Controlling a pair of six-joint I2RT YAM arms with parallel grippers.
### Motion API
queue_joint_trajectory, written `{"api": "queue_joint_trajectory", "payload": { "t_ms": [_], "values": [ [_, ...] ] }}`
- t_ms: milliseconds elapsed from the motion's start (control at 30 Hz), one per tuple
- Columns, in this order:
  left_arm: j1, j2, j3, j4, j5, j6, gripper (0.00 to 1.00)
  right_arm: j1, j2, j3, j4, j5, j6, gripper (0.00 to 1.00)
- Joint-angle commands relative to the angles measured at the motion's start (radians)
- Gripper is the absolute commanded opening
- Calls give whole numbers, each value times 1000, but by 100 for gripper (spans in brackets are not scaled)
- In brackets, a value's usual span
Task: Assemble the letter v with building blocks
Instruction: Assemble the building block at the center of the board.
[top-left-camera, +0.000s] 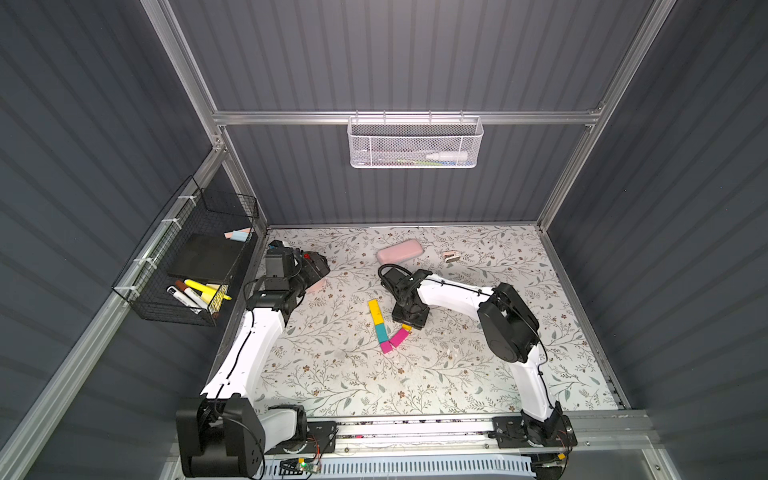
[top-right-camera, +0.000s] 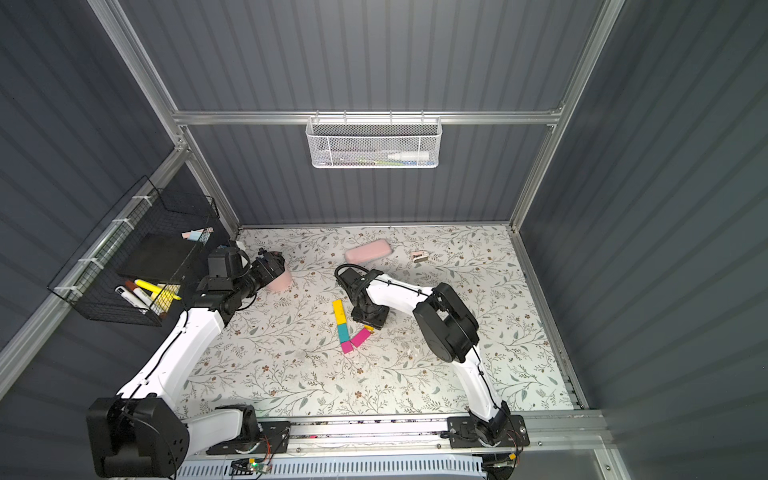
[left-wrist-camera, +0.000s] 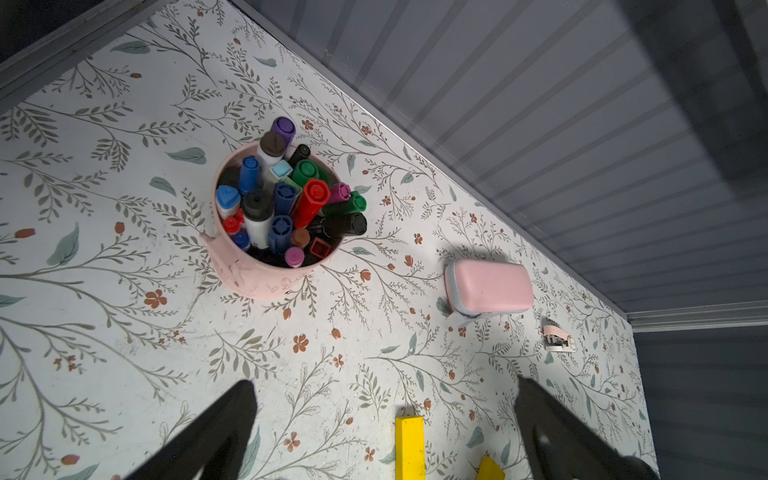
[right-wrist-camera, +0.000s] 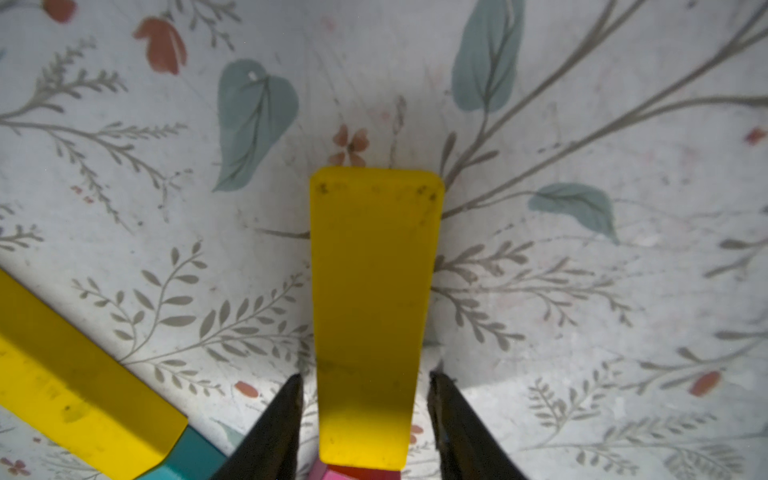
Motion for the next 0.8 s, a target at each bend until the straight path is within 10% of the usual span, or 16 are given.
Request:
{"api": "queue_joint_trajectory", "payload": {
  "t_ms": [0,767],
  "values": [
    [7,-23,-6,13,13,-2,100,0,-2,-29,-75,15,12,43],
    [8,-23,-8,16,15,-2,100,16,25,10,-64,-25,16,23]
  ]
}}
